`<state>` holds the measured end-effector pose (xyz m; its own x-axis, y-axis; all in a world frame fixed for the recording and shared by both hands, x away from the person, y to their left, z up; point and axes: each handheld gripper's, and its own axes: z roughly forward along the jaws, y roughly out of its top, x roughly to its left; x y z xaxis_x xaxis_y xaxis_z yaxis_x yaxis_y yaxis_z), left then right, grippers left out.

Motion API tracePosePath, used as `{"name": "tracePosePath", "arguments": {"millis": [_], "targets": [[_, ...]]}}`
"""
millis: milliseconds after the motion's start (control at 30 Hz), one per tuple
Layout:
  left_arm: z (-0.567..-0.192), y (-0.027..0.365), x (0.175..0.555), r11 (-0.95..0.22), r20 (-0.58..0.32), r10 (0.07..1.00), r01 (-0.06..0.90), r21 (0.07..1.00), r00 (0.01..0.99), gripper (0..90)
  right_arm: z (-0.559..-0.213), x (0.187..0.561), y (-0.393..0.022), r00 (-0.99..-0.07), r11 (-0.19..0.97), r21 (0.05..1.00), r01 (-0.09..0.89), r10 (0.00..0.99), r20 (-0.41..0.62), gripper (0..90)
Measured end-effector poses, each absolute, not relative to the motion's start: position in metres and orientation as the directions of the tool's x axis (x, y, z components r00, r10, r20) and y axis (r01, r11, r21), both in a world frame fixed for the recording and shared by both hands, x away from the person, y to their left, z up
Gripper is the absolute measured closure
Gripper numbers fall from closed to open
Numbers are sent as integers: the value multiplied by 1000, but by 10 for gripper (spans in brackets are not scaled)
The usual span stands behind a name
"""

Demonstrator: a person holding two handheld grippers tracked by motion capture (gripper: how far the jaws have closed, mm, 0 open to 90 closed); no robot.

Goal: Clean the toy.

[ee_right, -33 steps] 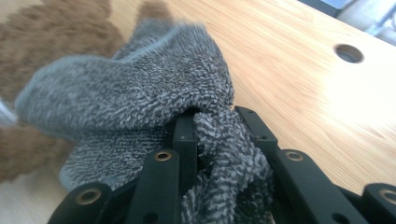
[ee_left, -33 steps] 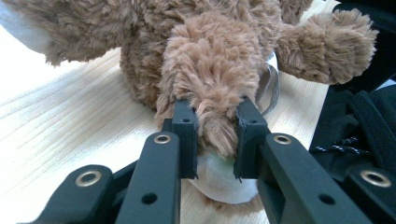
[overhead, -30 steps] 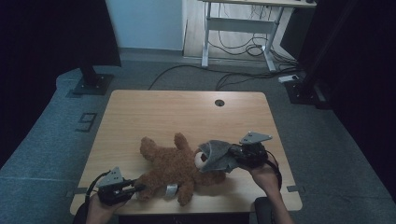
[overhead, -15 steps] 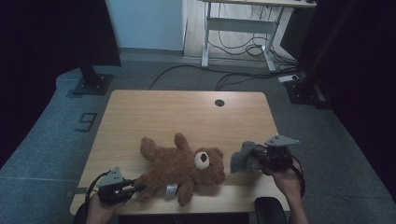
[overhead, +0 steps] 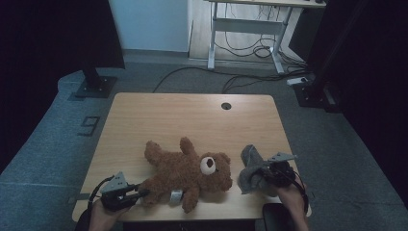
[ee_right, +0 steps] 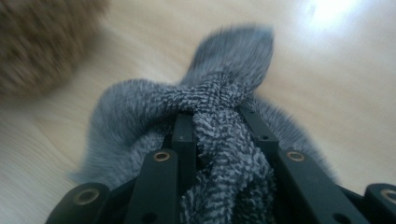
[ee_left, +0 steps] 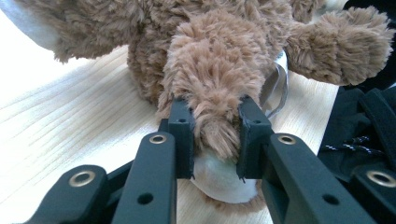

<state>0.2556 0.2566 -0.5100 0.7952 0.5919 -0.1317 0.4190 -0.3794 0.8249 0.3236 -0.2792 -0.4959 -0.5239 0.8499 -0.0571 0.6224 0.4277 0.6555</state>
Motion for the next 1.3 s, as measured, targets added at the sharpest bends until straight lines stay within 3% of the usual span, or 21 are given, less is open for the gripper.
{"name": "tracePosePath", "arguments": {"millis": [67, 167, 300, 467, 867, 1300], "targets": [[-510, 257, 256, -379, -132, 593, 420, 825, 795, 707, -504, 324, -281, -522, 430, 638, 638, 851, -52, 677], [-509, 257, 257, -379, -135, 593, 423, 823, 794, 698, -503, 322, -284, -518, 430, 623, 653, 854, -46, 570], [-508, 257, 258, -382, -137, 592, 426, 820, 794, 673, -479, 315, -284, -540, 438, 640, 631, 840, -44, 398], [-506, 256, 259, -389, -134, 592, 427, 816, 795, 631, -458, 308, -269, -601, 452, 681, 576, 799, -23, 310], [-507, 254, 254, -421, -115, 583, 420, 804, 804, 524, -481, 288, -193, -794, 546, 716, 434, 608, 17, 317], [-513, 251, 251, -472, -134, 549, 439, 764, 825, 424, -496, 289, -175, -795, 565, 701, 436, 606, 6, 471]]}}
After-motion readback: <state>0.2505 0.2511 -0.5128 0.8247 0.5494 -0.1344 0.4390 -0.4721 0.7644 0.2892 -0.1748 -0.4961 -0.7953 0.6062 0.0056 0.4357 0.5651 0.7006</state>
